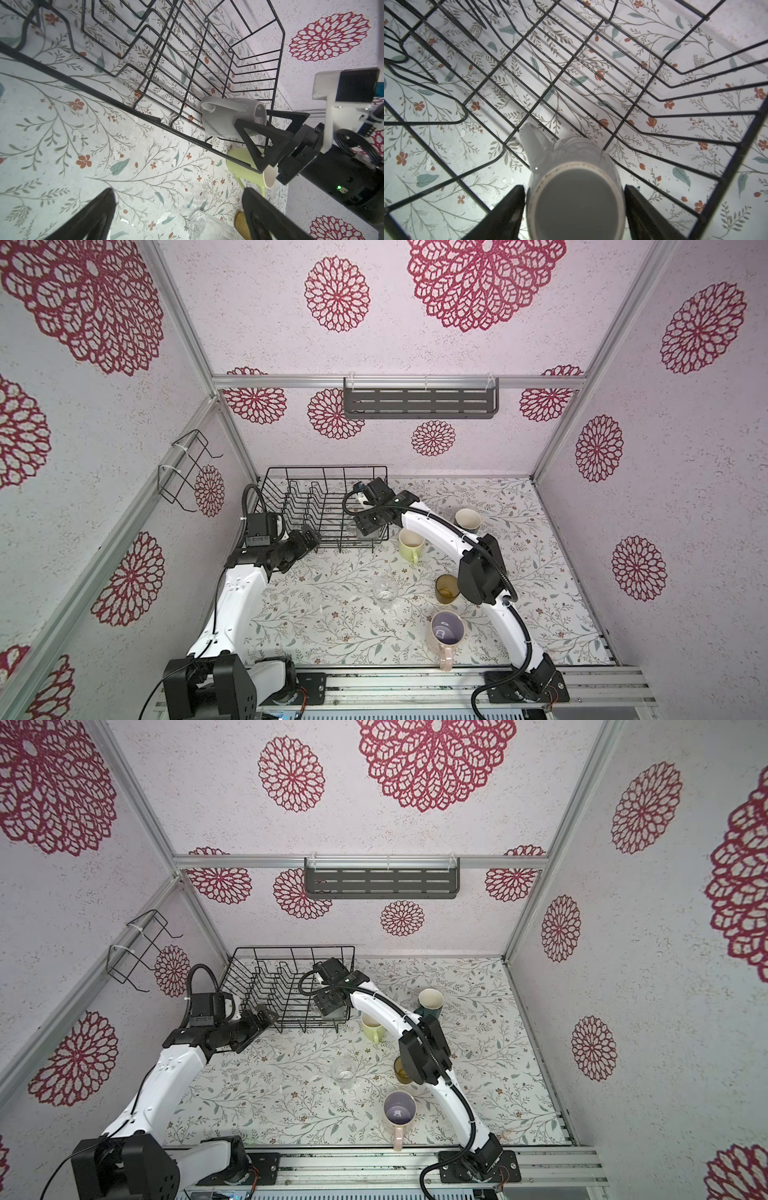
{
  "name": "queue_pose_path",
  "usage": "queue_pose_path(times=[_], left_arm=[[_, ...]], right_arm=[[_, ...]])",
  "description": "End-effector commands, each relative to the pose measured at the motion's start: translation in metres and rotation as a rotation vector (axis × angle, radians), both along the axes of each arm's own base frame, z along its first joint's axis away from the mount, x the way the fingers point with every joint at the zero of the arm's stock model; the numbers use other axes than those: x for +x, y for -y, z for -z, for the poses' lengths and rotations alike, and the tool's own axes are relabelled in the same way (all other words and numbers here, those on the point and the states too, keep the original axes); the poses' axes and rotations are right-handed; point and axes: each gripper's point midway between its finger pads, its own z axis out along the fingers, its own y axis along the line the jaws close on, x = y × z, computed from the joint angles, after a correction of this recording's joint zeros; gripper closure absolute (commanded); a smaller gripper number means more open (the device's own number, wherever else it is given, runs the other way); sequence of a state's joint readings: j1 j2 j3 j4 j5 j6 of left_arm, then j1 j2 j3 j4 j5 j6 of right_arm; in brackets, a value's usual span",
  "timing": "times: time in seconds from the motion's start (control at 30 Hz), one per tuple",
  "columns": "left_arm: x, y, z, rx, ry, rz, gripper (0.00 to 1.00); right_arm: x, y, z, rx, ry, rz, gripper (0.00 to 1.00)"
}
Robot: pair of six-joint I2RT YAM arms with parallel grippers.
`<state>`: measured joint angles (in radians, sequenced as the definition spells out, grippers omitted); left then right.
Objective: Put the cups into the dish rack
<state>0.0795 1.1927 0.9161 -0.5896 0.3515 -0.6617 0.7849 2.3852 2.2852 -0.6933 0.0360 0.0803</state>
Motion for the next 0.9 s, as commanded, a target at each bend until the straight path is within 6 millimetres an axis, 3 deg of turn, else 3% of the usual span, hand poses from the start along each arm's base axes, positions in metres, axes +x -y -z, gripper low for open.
queue_pose_path(times=[0.0, 0.4, 0.6, 0.73, 0.87], left_arm=[[-0.002, -0.001, -0.006, -0.002, 0.027, 0.001, 0.01], [-0.007, 0.008, -0.011, -0.039, 0.052, 0.024, 0.01], [-0.006, 0.039, -0.037, -0.005, 0.153, 0.160, 0.02], [-0.008, 0.066, -0.051, 0.036, 0.198, 0.249, 0.03], [-0.014, 0.097, -0.060, 0.060, 0.229, 0.360, 0.05]], right_arm=[[-0.003, -0.005, -0.048, 0.104, 0.028, -0.016, 0.22], [-0.012, 0.014, -0.084, 0.121, 0.074, -0.003, 0.20], [-0.034, 0.028, -0.122, 0.201, 0.101, -0.016, 0.19], [-0.049, 0.058, -0.141, 0.246, 0.133, 0.034, 0.19], [-0.063, 0.108, -0.149, 0.256, 0.169, 0.119, 0.19]])
